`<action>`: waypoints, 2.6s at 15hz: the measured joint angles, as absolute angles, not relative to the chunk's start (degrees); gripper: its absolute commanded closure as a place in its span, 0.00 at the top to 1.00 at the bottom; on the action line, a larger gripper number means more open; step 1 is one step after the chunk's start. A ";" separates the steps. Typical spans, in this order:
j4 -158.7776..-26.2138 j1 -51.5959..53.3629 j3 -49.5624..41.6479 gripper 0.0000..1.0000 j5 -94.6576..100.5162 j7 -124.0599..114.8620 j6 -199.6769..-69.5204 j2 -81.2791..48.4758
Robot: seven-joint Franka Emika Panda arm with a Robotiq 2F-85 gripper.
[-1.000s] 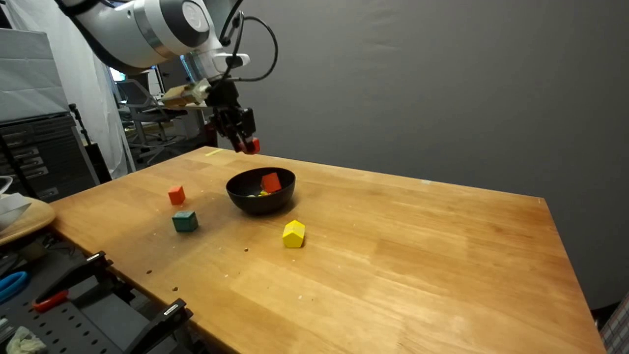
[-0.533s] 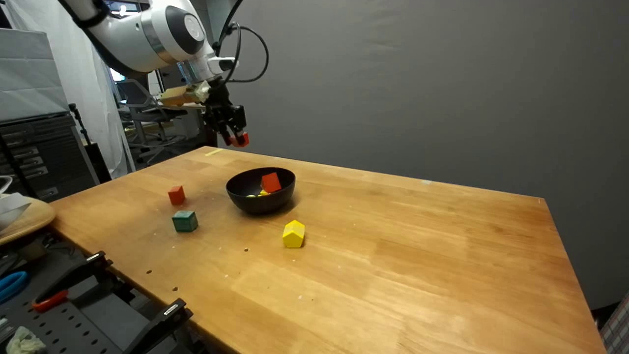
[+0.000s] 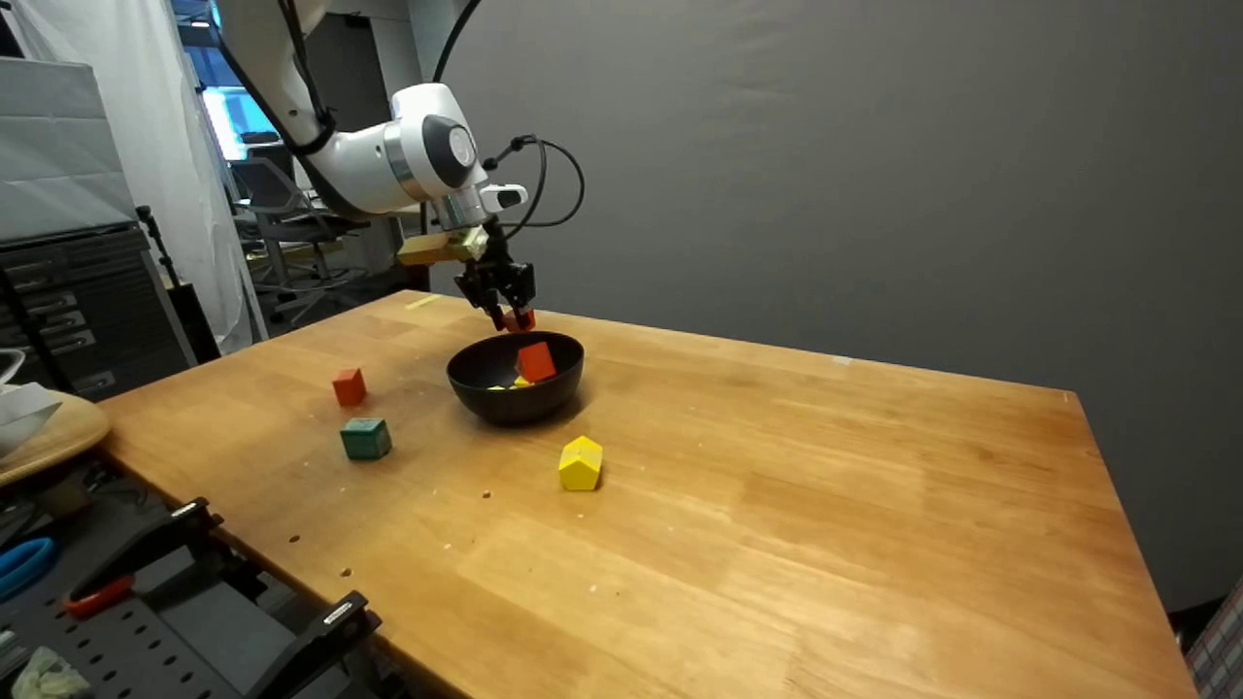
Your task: Remove the blocks from the bowl
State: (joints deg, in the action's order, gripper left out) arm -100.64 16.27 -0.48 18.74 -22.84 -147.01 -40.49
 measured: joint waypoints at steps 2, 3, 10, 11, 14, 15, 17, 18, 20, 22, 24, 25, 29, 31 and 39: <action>-96.97 16.32 -0.39 0.94 17.25 -21.04 -144.44 -42.45; -95.89 16.34 -0.25 0.99 16.52 -20.26 -142.85 -42.69; -98.11 16.51 -0.35 1.00 13.23 -21.65 -131.23 -34.84; -100.22 16.28 -0.67 1.00 12.73 -22.75 -130.60 -32.43; -104.75 15.24 -0.86 1.00 12.18 -23.52 -130.20 -27.86; -104.83 15.18 -0.88 1.00 12.20 -23.61 -130.41 -27.94; -105.62 14.74 -0.91 1.00 12.07 -24.39 -132.55 -28.61; -106.70 14.27 -1.05 1.00 11.97 -25.43 -134.56 -28.70; -109.45 13.61 -2.23 1.00 11.87 -28.96 -139.09 -28.61; -112.57 13.34 -4.00 1.00 11.75 -33.07 -143.62 -28.23; -116.00 13.36 -5.75 1.00 11.75 -36.95 -147.69 -27.24; -117.81 13.36 -6.40 1.00 11.75 -38.43 -149.18 -26.45; -124.57 13.07 -7.63 1.00 11.64 -40.81 -153.17 -22.71; -127.77 12.17 -7.01 1.00 10.22 -39.46 -155.65 -21.04; -129.67 11.12 -6.14 0.90 7.40 -34.10 -156.63 -23.24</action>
State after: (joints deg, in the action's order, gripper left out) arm -129.67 11.12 -6.14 7.40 -34.10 -156.63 -23.24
